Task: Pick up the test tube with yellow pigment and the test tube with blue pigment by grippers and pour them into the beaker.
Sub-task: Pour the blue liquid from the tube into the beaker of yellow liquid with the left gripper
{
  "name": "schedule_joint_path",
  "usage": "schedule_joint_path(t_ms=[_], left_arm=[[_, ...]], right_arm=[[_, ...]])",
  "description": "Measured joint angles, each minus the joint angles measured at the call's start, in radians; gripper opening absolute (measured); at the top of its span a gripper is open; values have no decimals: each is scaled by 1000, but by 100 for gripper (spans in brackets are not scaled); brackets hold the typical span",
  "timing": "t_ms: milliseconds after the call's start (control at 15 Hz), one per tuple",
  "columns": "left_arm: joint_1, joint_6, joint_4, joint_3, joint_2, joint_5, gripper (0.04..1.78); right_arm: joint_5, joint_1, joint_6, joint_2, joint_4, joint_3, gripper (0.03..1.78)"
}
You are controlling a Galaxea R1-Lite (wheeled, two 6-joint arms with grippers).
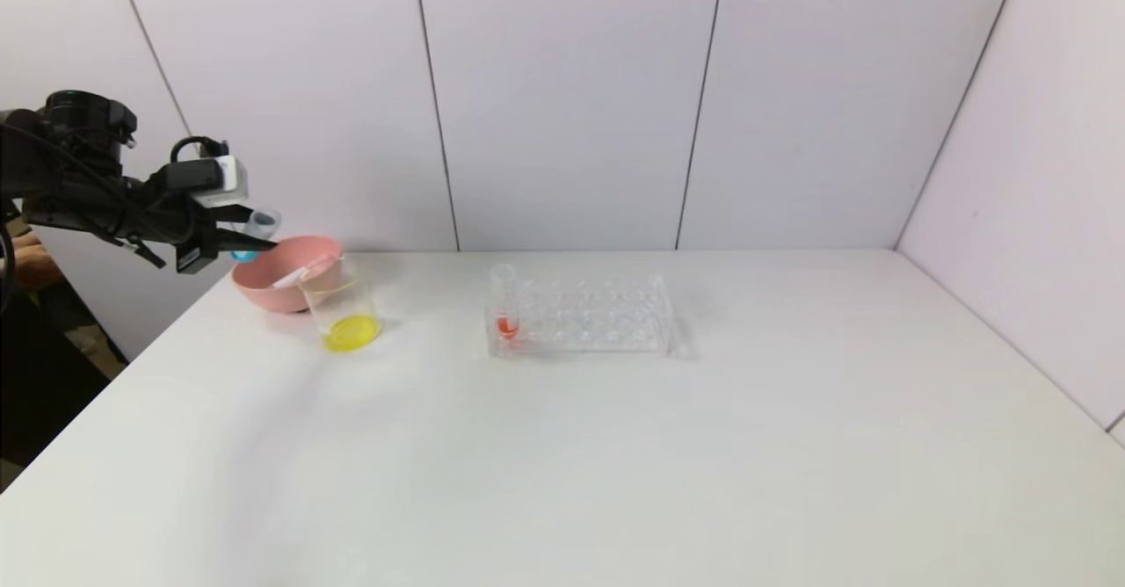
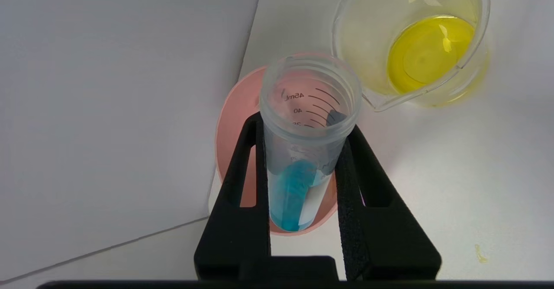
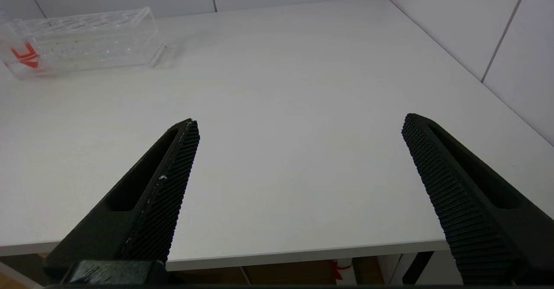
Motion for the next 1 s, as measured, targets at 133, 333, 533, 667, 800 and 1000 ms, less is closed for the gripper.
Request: schedule_joint_path(t_ms=[133,333,533,667,800,1000], left_arm=[[-10,37,31,-2,-1,37,45],[-19,88,59,-3,3,57,45],[-26,105,60,-3,6,62,45],[-32,108,60,-4,6,87,45],[-37,123,56,-6,6,108,45],[-46,143,58,-13,7,132,45]], right_arm=[[0,0,0,0,0,0,171],[0,0,1,0,0,0,171],[0,0,1,0,0,0,171],[0,0,1,0,0,0,171],[0,0,1,0,0,0,171],[0,0,1,0,0,0,171]])
